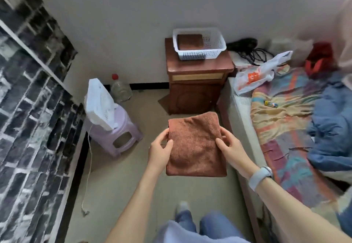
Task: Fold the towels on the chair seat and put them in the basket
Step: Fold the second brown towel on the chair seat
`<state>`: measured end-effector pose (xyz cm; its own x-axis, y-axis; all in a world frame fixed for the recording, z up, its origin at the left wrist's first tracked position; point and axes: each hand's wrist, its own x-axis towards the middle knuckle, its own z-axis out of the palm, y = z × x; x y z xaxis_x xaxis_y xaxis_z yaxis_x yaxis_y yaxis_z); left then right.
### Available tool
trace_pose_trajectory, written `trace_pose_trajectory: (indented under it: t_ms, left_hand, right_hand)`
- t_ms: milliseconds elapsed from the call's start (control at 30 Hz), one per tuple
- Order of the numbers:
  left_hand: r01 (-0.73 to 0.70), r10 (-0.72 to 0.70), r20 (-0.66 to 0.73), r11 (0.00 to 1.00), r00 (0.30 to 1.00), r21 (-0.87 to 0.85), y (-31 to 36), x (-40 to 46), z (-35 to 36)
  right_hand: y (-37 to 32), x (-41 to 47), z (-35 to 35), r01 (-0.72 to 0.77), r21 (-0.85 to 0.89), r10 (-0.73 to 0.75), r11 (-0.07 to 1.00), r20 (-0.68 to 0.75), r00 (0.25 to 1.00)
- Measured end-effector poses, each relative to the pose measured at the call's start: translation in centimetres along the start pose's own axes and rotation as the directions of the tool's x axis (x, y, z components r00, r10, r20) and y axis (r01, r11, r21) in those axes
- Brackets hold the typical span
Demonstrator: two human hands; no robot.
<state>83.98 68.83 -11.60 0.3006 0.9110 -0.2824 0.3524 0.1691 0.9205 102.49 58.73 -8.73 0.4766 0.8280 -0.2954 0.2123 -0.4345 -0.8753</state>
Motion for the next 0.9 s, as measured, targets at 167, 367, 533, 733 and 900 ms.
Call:
trace_pose_trajectory:
  t_ms: [167, 367, 533, 733, 900]
  left_hand:
    - [-0.022, 0.020, 0.081, 0.999, 0.997, 0.026, 4.4, 9.8, 2.8]
    - [-0.067, 0.064, 0.052, 0.996, 0.997, 0.063, 9.1, 23.1, 6.4]
    - [-0.027, 0.029, -0.025, 0.997, 0.999, 0.068, 14.3, 35.2, 9.2]
    - [0.061, -0.057, -0.092, 0.997, 0.994, 0.046, 18.9, 47.6, 11.8]
    - [0.092, -0.089, -0.128, 0.996, 0.988, 0.019, 20.0, 56.1, 13.1]
  right_hand:
    - [-1.1, 9.3, -2.6, -0.009, 0.022, 0.011, 1.000, -0.086, 0.996]
    - [-2.7, 23.9, -5.5, -0.032, 0.091, 0.038, 0.995, -0.066, 0.997]
    - [-6.1, 37.6, -7.9, 0.014, 0.113, -0.008, 0.994, -0.055, 0.998]
    - [-10.0, 51.2, -9.5, 0.028, 0.052, -0.025, 0.998, -0.060, 0.998]
    - [-11.9, 59.6, -9.3, 0.014, 0.046, -0.011, 0.999, -0.051, 0.999]
